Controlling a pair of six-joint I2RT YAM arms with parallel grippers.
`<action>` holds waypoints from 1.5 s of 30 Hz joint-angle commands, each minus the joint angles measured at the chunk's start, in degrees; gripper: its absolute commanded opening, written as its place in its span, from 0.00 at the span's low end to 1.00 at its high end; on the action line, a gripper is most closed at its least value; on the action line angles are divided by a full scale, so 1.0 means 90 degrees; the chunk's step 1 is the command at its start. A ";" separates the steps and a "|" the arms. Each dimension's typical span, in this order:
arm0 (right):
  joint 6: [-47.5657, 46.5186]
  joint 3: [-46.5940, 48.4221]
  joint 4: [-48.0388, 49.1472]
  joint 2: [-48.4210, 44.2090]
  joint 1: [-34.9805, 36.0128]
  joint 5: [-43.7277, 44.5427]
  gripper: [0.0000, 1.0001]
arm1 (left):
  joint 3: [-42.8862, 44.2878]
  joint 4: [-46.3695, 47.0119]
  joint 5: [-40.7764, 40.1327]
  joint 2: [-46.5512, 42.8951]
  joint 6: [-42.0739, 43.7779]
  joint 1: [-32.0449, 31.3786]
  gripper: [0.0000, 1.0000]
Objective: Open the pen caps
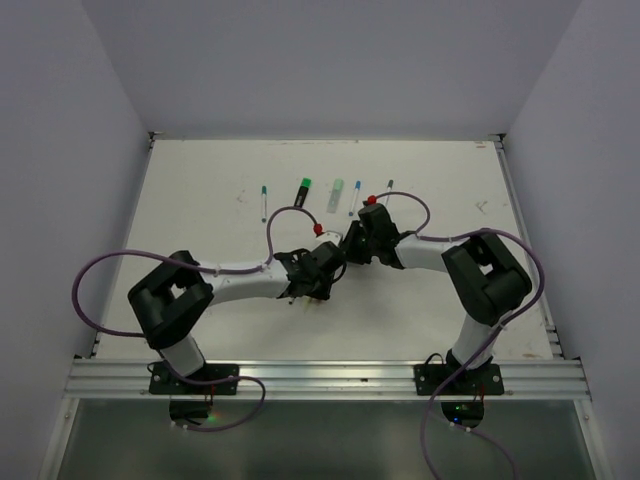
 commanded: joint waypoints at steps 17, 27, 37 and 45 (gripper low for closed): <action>-0.0053 -0.0352 -0.0371 -0.0034 0.0044 0.0321 0.37 | 0.0032 -0.0410 -0.0399 -0.1947 -0.0033 0.0175 0.55; -0.0852 0.0086 -0.1463 -0.1126 -0.0014 0.1316 0.49 | -0.0291 -0.0722 -0.0213 -0.2992 0.0620 0.1561 0.87; -0.1586 0.1180 -0.2119 -0.1304 -0.1195 0.2430 0.63 | -0.1109 -0.0332 0.0518 -0.3656 0.0680 0.2324 0.97; -0.1791 0.2740 -0.2334 0.0119 -0.1742 0.2470 0.54 | -0.1833 0.0225 0.0930 -0.3910 0.0504 0.2324 0.97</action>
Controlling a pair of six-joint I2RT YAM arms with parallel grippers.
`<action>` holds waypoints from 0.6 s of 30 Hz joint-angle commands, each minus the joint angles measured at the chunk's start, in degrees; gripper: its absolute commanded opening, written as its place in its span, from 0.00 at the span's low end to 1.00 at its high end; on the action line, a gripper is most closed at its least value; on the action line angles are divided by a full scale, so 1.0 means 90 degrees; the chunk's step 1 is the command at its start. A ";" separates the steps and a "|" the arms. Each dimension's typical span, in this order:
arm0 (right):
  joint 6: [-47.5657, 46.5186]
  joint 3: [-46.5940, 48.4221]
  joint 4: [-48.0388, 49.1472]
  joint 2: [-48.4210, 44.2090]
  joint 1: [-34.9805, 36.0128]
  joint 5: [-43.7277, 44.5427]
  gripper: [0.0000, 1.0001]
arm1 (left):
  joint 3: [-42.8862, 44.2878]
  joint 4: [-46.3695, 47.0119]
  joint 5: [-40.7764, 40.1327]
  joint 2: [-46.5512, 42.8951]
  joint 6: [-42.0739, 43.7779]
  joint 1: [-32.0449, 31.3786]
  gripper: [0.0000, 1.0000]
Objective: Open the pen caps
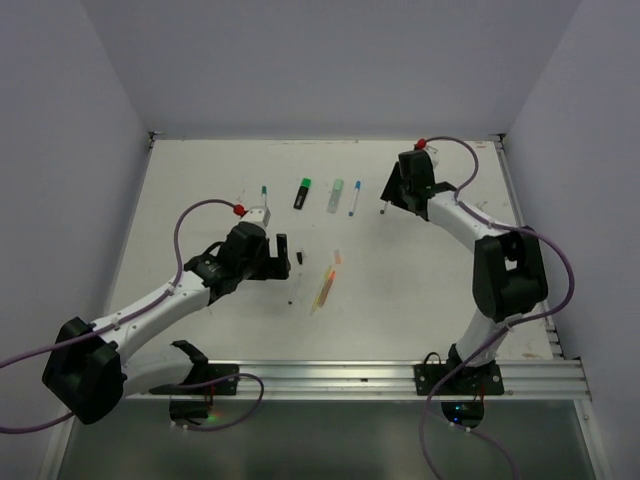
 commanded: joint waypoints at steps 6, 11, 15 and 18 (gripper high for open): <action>-0.0237 0.1827 -0.0573 0.1734 -0.0111 0.0277 0.46 | -0.0226 0.0521 0.0208 -0.0361 0.0021 0.0012 0.97; -0.0237 0.2326 -0.0797 0.2302 -0.0111 0.0384 0.38 | -0.0334 0.0599 0.0276 -0.0390 0.0050 0.0012 0.97; -0.0247 0.2464 -0.0983 0.2596 -0.0111 0.0550 0.34 | -0.0422 0.0717 0.0364 -0.0351 0.0012 0.0012 0.97; -0.0296 0.2406 -0.1013 0.2723 -0.0111 0.0551 0.31 | -0.0451 0.0795 0.0481 -0.0322 -0.0008 0.0012 0.97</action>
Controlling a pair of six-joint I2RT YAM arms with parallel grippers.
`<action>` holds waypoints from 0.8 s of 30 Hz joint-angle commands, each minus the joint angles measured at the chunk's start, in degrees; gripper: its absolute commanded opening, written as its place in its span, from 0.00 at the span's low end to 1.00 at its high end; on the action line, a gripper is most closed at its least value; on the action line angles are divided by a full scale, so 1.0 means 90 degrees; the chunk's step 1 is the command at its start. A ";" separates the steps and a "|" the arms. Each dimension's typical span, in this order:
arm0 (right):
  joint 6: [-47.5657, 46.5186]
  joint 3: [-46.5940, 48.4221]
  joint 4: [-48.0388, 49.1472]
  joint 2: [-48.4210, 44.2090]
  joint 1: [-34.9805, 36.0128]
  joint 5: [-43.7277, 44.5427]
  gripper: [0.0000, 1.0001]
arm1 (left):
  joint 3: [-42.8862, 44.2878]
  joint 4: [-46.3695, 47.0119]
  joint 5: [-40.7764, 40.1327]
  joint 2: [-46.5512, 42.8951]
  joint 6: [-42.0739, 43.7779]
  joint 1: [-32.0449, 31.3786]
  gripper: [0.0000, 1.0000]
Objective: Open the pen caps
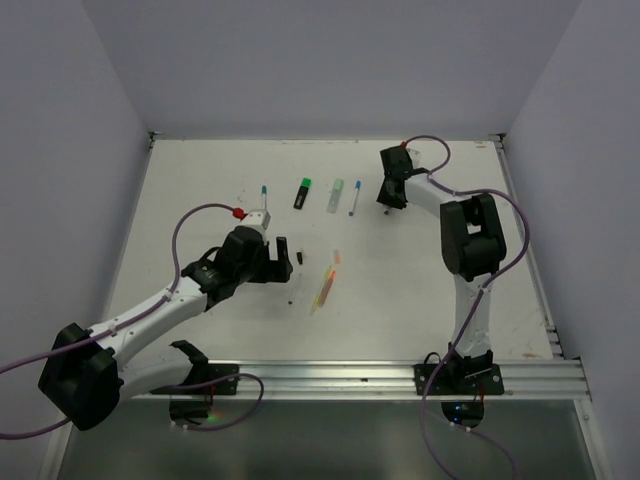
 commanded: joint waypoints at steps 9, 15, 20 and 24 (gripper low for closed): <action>-0.0280 -0.0396 -0.0078 -0.0171 -0.0026 0.0101 0.11 | -0.0063 0.0594 0.0522 0.0016 -0.0084 0.0012 0.97; -0.0417 -0.2124 0.1103 -0.1479 0.0052 -0.0562 0.03 | -0.0063 0.1023 0.1087 0.0133 -0.0288 0.0012 0.97; -0.0426 -0.3743 0.2197 -0.3149 0.0569 -0.1080 0.00 | -0.0053 0.1746 0.1674 0.0357 -0.0718 0.0012 0.97; -0.0339 -0.4605 0.2968 -0.4156 0.1301 -0.1412 0.00 | -0.0024 0.2615 0.2016 0.0543 -0.1128 -0.0007 0.96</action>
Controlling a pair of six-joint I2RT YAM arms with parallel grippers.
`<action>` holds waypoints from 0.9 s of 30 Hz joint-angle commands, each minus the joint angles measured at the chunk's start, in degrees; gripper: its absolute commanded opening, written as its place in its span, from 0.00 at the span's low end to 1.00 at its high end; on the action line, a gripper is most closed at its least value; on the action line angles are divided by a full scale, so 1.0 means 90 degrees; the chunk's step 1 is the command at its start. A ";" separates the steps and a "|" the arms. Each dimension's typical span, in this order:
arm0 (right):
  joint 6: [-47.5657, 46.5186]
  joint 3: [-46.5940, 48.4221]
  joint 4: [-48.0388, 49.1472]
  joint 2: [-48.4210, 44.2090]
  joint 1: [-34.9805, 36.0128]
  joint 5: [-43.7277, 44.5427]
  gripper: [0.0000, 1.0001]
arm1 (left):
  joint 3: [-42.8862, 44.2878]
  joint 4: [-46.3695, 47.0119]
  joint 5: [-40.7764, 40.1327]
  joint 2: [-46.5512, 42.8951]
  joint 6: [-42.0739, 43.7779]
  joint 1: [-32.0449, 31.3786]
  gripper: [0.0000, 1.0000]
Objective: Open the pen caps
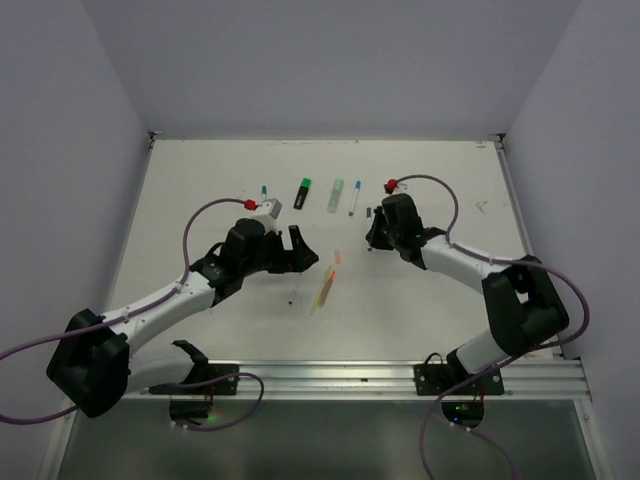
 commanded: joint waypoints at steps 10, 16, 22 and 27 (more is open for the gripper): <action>0.0599 -0.1662 0.3305 -0.1685 0.1984 -0.0713 0.00 | 0.0081 0.1896 -0.0475 0.0331 -0.1246 -0.0349 0.88; 0.0590 -0.1770 0.3736 -0.1695 0.2386 -0.0605 0.00 | -0.0065 0.2151 -0.1149 0.0389 -0.1696 -0.0554 0.77; 0.0688 -0.1868 0.4000 -0.1705 0.2562 -0.0566 0.00 | -0.0055 0.2209 -0.1423 0.0624 -0.1930 -0.0681 0.65; 0.0746 -0.1946 0.4166 -0.1764 0.2620 -0.0488 0.00 | -0.0075 0.2199 -0.1540 0.0702 -0.2009 -0.0808 0.53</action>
